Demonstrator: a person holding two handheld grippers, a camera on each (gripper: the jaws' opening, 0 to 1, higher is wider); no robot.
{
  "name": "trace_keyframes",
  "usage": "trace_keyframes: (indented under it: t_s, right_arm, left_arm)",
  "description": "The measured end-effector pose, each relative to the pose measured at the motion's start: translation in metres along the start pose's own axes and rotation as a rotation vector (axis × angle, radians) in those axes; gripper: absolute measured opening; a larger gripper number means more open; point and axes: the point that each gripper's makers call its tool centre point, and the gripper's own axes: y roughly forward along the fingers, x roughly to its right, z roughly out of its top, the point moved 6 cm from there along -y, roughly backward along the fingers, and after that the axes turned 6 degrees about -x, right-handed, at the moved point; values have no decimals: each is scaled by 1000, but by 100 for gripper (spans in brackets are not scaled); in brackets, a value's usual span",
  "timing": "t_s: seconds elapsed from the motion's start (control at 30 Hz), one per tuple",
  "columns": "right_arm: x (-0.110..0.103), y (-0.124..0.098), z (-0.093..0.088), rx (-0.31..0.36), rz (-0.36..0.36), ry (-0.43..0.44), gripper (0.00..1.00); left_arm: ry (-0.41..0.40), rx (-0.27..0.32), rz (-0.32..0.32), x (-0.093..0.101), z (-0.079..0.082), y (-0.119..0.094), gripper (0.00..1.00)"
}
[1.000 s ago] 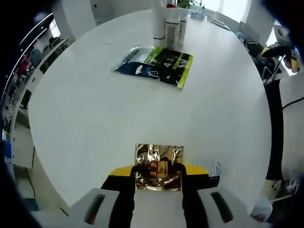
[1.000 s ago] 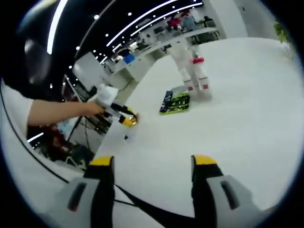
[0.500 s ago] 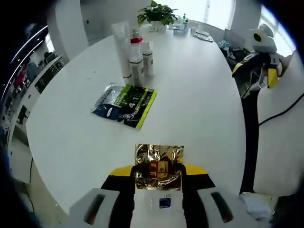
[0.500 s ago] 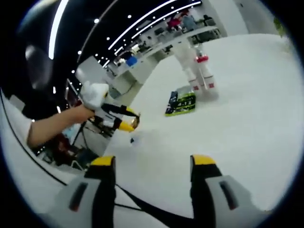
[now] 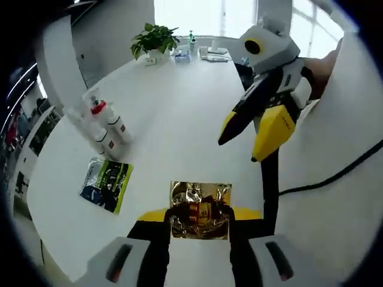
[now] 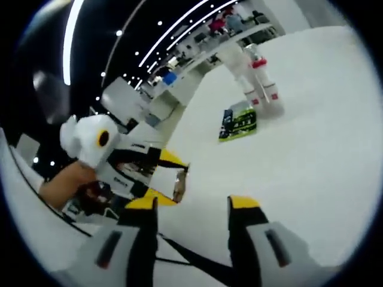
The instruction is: Arrange the skincare products in the storage area until every visible bottle or jar stands upright without overlapping.
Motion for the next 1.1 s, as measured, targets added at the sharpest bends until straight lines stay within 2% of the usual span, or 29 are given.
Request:
trace_keyframes:
  t_s: [0.13,0.3,0.47,0.57,0.6,0.7,0.87,0.97,1.03,1.07,1.1]
  right_arm:
    - [0,-1,-1,-1,11,20,36]
    - [-2,-1,-5,-20,52,94,28]
    - [-6,1,-10,-53,95,150,12]
    - [-6,0,-8,-51,104,157,4]
    - [-7,-1,-8,-54,123,187,2]
    - [-7,-1,-9,-62,126,199,1]
    - [-6,-5,-7,-23,160,261,0]
    - [-2,-9,-4,5,151,267,0]
    - [-4,-12,0,33,164,269,0]
    - [-4,-12,1,40,166,271,0]
    - [-4,-13,2,49,170,272,0]
  left_arm:
    - [4,32,-26,15,15,0,39]
    - [82,53,-47,31,32,-1,39]
    - [116,89,-60,39,46,-5,39]
    - [126,94,-71,42,49,-5,39]
    - [129,94,-68,42,49,-4,39]
    - [123,113,-73,43,50,-4,39]
    - [2,173,-110,40,48,-8,41]
    - [-145,250,-137,31,45,-14,42]
    - [-292,313,-165,24,41,-17,43]
    - [-318,321,-165,23,41,-18,44]
    - [-393,335,-160,20,38,-18,44]
